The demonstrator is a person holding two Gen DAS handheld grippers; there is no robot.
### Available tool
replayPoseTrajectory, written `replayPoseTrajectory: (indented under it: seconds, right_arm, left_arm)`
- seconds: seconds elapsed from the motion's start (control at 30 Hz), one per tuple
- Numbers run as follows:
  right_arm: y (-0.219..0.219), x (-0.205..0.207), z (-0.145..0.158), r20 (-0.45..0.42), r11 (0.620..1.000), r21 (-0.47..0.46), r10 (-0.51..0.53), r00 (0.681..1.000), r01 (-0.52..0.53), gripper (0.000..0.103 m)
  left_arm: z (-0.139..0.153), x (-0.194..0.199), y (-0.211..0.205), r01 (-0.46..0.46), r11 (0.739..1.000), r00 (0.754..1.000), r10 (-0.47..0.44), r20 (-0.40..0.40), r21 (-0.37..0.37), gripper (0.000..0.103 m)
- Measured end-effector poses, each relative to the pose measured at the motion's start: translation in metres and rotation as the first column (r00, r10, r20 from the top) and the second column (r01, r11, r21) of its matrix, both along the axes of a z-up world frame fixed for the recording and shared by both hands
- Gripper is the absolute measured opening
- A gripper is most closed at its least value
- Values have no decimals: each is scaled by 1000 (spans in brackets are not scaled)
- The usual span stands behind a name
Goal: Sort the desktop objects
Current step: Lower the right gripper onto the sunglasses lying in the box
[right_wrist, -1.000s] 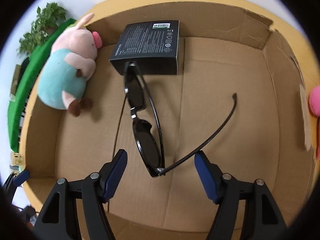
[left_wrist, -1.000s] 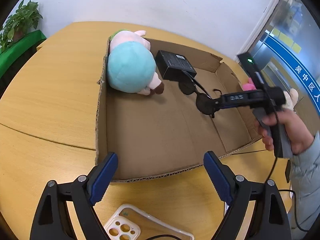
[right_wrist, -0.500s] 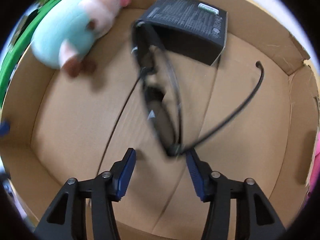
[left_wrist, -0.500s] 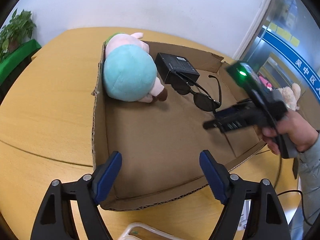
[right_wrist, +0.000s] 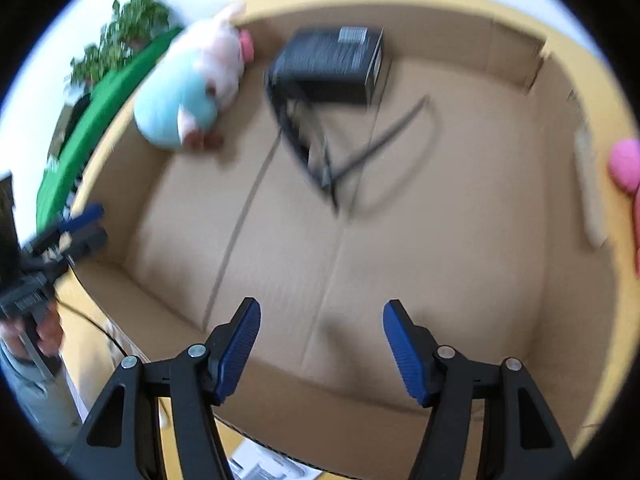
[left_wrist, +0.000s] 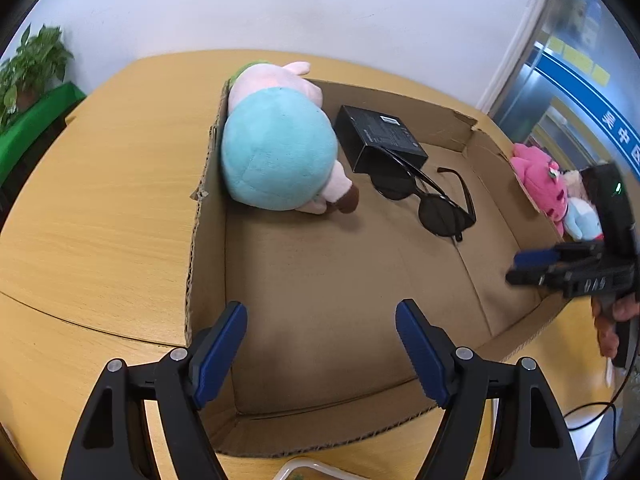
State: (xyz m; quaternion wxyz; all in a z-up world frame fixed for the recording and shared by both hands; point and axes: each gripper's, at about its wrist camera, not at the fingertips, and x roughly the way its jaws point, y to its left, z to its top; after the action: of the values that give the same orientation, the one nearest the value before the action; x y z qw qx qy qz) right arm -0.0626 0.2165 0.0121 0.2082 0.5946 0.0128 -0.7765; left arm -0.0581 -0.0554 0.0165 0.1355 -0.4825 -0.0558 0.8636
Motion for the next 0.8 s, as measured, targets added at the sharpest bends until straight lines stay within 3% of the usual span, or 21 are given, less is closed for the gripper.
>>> replayPoseTrajectory:
  seconds: [0.07,0.13,0.37,0.6,0.8]
  right_arm:
    - [-3,-18,11,-40,999,42,0,999,2,80]
    - [-8,-43,17,-70,998,58,-17,997,21,80]
    - [-15,-94,-26,-23,998,59,24,999,-23,80]
    - [-40,-95,-49,-21,990,130,60,998,-56,80]
    - [-50,-103,-45,-73,985,162,77,994,-64,78]
  left_arm:
    - [2,-4,1,-13,1000,1000,13,7,-3,76]
    - [1,-10,1,-29,1000,1000,29,5,-6,76]
    - [-7,-15,8,-19,992,1000,16,-26,-123,74]
    - [-13,-26,5,-17,977,998,5,-55,-213,74]
    - [-20,-35,7,1,977,999,-9,-37,-214,74]
